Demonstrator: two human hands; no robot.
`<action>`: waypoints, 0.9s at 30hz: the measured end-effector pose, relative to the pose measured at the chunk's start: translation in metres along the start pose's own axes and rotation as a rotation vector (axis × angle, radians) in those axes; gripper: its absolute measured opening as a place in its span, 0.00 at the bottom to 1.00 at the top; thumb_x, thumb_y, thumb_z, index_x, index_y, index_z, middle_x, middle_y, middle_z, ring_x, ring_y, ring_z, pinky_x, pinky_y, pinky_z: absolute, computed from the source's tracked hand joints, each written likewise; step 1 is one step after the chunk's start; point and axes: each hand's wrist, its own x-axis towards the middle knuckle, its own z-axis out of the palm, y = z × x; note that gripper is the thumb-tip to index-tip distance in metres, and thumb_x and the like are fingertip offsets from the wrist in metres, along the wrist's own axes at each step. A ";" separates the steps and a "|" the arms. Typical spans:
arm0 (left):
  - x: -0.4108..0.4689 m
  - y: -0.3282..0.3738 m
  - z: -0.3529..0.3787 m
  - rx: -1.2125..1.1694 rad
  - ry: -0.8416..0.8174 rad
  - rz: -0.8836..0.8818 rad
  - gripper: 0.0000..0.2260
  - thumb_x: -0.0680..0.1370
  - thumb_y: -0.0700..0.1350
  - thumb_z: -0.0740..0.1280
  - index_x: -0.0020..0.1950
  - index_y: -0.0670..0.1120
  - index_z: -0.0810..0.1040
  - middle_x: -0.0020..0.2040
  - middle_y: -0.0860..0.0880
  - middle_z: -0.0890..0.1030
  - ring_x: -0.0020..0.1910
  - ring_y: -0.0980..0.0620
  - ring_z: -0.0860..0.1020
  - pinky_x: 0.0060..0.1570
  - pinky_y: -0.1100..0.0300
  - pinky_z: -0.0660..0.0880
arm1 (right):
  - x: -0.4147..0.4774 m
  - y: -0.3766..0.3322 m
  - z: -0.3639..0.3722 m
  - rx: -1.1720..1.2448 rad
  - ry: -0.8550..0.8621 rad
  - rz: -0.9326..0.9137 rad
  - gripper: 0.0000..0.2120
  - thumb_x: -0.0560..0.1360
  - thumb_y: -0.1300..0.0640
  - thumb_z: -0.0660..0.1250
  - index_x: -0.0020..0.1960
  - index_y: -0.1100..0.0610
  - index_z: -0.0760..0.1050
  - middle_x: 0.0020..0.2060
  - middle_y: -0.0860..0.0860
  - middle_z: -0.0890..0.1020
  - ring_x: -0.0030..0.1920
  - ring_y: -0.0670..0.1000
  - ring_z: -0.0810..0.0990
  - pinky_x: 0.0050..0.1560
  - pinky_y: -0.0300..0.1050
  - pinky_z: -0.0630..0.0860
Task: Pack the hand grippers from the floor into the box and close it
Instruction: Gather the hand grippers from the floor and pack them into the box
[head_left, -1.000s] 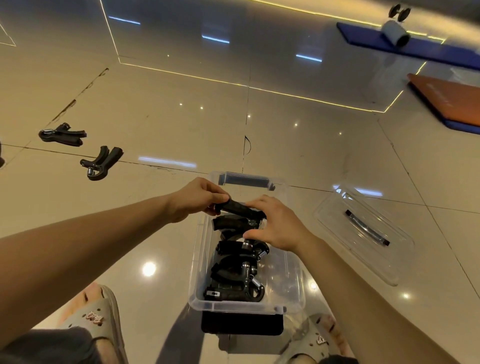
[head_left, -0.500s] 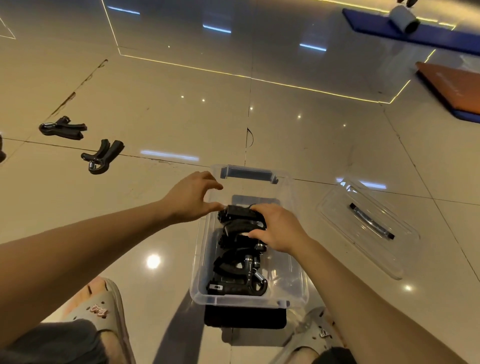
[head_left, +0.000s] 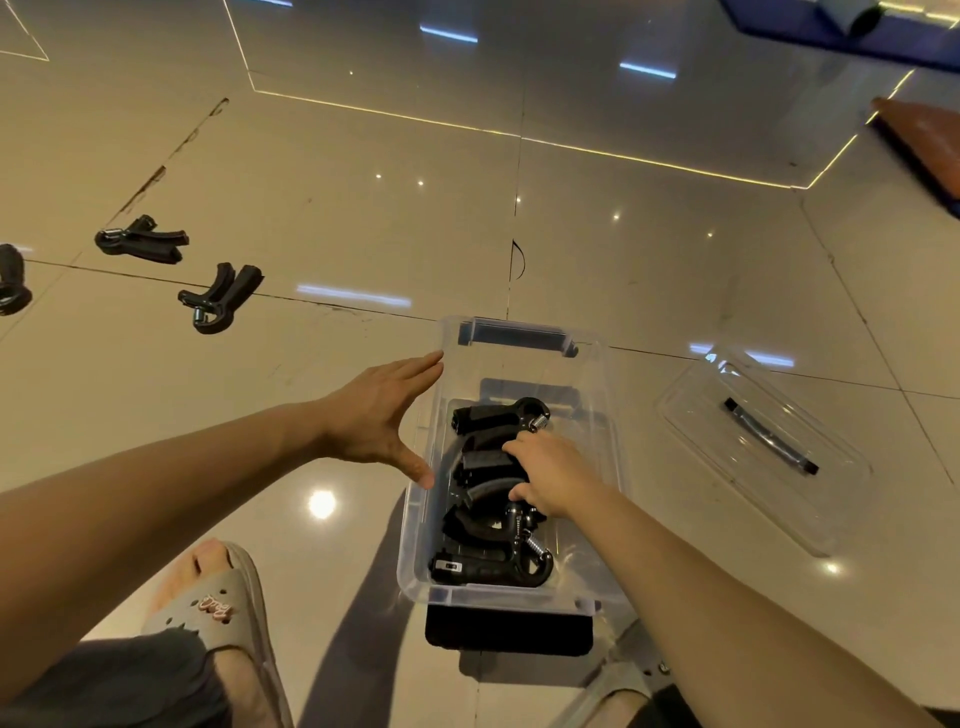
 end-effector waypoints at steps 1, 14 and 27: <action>0.000 0.000 0.000 -0.010 0.000 0.001 0.63 0.63 0.75 0.72 0.83 0.49 0.41 0.82 0.52 0.40 0.81 0.52 0.44 0.77 0.59 0.42 | 0.001 0.001 0.002 -0.004 0.000 0.000 0.31 0.74 0.47 0.74 0.74 0.51 0.69 0.66 0.50 0.74 0.67 0.55 0.70 0.67 0.55 0.70; -0.002 -0.008 -0.001 -0.071 -0.025 0.020 0.63 0.60 0.78 0.70 0.83 0.52 0.40 0.83 0.55 0.41 0.81 0.52 0.45 0.80 0.49 0.48 | 0.008 0.004 0.012 0.156 -0.012 0.042 0.30 0.75 0.50 0.74 0.75 0.50 0.70 0.65 0.49 0.75 0.67 0.54 0.70 0.67 0.52 0.71; -0.043 0.004 -0.007 0.086 0.020 -0.039 0.54 0.65 0.78 0.64 0.82 0.53 0.52 0.83 0.51 0.50 0.81 0.46 0.53 0.78 0.45 0.56 | -0.014 -0.032 -0.027 0.188 0.192 0.106 0.22 0.78 0.48 0.69 0.71 0.52 0.73 0.64 0.52 0.78 0.64 0.56 0.75 0.62 0.54 0.75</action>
